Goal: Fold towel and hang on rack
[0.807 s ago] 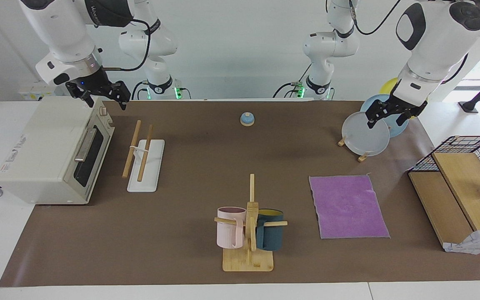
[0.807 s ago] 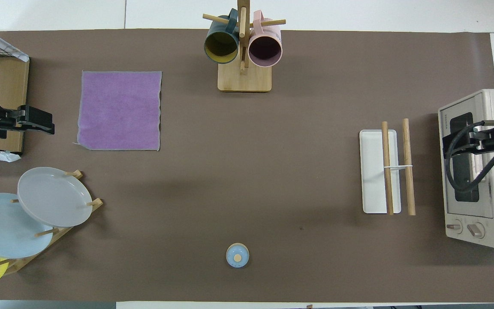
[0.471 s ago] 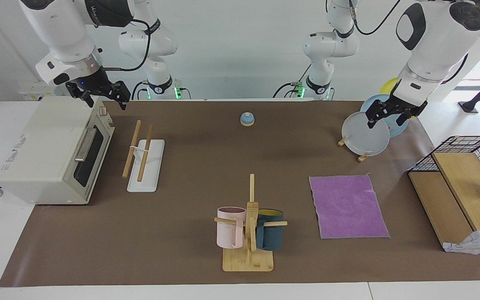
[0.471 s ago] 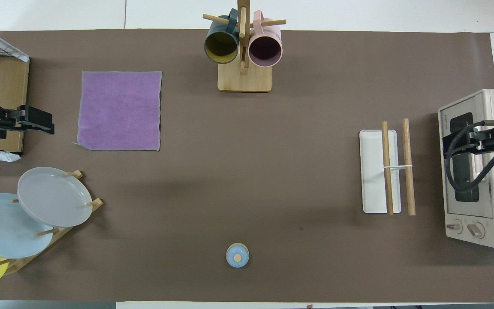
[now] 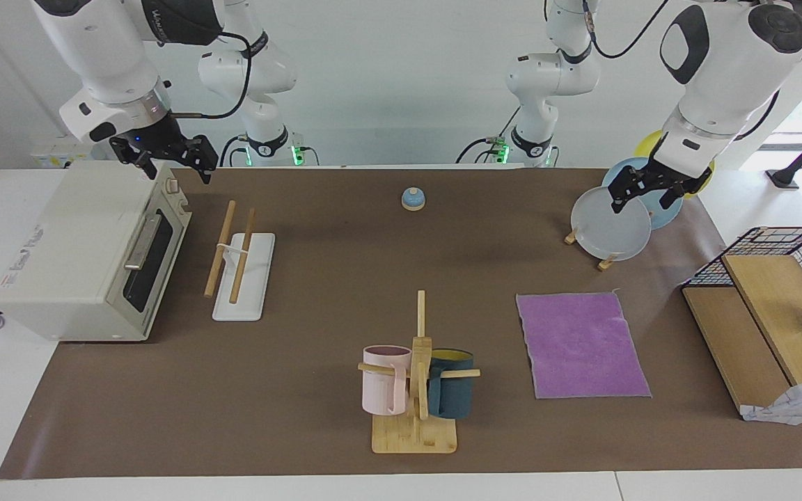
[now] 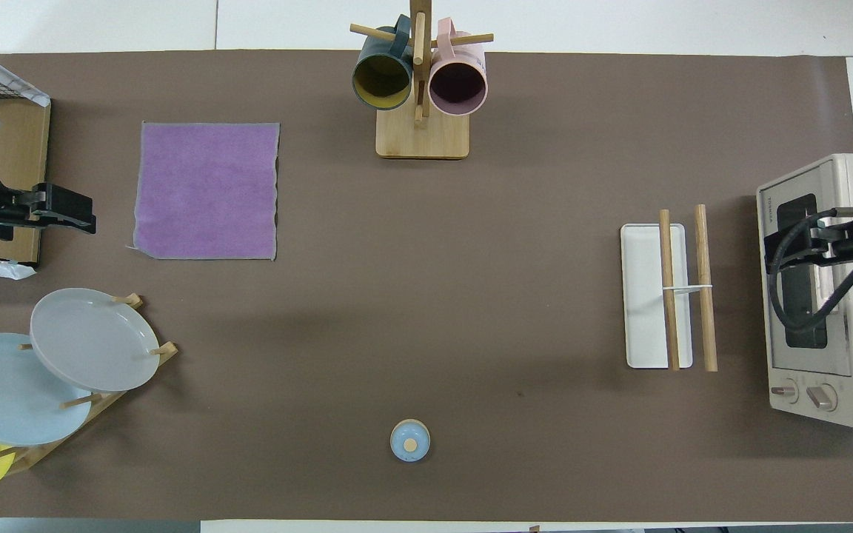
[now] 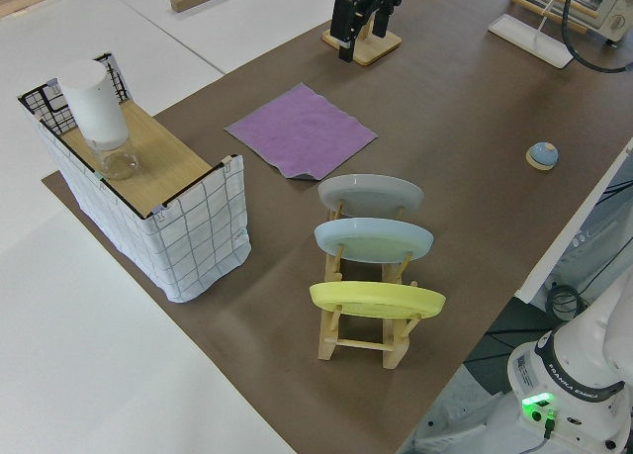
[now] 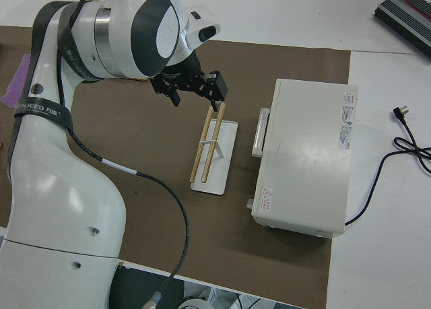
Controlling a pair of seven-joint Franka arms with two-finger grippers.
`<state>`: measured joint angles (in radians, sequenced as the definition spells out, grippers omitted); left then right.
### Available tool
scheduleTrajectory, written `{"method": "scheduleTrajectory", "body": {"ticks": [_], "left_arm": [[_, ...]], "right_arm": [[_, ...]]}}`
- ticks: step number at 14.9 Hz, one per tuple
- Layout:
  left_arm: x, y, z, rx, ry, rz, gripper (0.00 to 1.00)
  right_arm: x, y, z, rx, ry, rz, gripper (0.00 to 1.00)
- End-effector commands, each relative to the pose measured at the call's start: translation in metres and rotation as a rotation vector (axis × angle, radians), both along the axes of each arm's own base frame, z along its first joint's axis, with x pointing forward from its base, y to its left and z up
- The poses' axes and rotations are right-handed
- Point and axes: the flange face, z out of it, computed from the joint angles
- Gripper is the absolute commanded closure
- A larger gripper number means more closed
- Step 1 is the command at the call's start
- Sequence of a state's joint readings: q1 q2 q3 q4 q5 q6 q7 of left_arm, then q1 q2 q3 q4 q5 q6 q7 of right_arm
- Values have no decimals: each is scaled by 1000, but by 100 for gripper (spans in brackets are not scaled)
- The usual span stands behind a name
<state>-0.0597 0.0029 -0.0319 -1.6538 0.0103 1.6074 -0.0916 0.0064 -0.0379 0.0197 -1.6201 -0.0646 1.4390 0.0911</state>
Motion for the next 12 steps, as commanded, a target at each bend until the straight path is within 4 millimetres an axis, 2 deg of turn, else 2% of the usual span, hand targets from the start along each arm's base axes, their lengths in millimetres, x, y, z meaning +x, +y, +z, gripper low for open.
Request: {"method": "scheduleTrajectory", "body": {"ticks": [1,3,5,6,8,12], "left_arm": [[-11,5,-5,-11,1,9,0],[-8,13,-11,-14,-59,25,0],[-11,19,-33,-14,-79,23,0],[-10,32,-49,-14,-87,48,0],[-4,45,-93,-14,-58,72,0],[33,56,-185,-45,-44,122,0]], "right_arm": [[-3,-3,1,6,9,4,0],[-3,-3,1,6,9,4,0],[-3,-3,1,6,9,4,0],[-3,-3,1,6,9,4,0],[-3,-3,1,6,9,4,0],[-3,-3,1,6,9,4,0]]}}
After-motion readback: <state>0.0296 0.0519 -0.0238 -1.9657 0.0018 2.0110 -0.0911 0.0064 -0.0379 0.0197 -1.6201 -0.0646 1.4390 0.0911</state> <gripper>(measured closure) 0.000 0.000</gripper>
